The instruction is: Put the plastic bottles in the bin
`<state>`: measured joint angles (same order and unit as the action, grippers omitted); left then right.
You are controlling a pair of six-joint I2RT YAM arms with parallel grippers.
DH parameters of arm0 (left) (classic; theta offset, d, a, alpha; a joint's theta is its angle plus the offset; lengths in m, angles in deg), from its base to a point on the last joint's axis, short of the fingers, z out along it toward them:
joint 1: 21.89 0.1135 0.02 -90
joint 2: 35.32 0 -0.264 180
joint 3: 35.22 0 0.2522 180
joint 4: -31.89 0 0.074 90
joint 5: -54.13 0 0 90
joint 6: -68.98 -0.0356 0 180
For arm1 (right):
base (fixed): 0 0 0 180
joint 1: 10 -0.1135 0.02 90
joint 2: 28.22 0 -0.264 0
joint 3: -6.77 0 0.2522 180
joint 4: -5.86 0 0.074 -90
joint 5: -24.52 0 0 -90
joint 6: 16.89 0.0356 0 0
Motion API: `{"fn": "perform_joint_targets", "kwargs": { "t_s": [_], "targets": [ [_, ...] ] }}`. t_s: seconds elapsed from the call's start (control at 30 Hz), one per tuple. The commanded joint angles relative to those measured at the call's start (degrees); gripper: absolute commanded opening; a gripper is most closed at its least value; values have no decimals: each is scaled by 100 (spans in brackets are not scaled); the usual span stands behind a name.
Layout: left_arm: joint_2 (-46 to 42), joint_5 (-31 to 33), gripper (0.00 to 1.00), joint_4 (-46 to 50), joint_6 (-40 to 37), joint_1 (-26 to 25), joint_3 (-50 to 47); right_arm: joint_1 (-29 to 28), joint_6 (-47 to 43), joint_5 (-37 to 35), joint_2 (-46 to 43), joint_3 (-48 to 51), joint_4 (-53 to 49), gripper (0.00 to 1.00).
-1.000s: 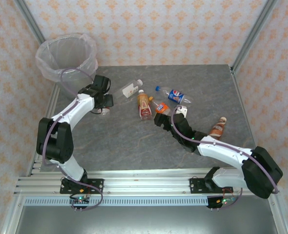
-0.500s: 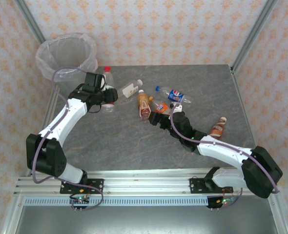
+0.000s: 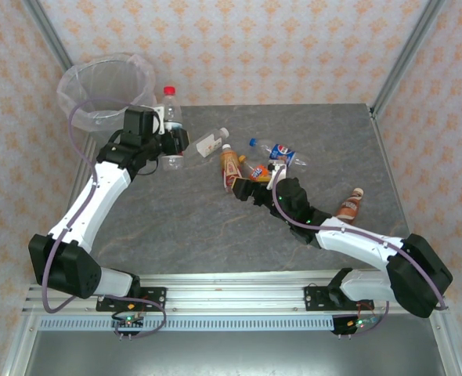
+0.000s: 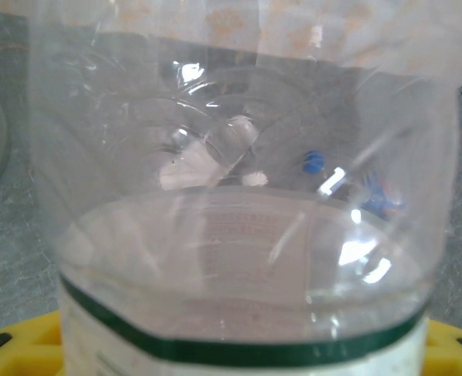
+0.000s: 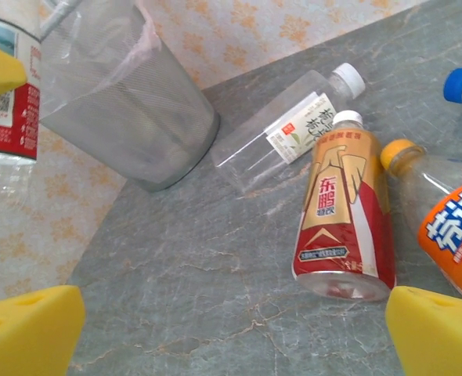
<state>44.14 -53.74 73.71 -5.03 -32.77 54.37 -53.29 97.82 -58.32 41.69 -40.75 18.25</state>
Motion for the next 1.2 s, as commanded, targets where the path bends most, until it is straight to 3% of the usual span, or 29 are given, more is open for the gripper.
{"fn": "perform_joint_targets", "kwargs": {
  "t_s": [0.0, 0.47, 0.97, 1.17],
  "targets": [
    [-150, 417, 54, -241, -64, 45, 277, 18, -358, 175, -20, -6, 500, 99],
    [31, 1231, 53, -269, -77, 375, 1041, 22, -823, 59, -174, 160, 584, 99],
    [921, 1941, 52, -134, 132, 968, 2503, 22, -790, -110, -178, 184, 489, 99],
    [1454, 2720, 52, 96, 346, 1110, 3250, 22, -747, -206, -372, 255, 452, 99]
  ]
}}
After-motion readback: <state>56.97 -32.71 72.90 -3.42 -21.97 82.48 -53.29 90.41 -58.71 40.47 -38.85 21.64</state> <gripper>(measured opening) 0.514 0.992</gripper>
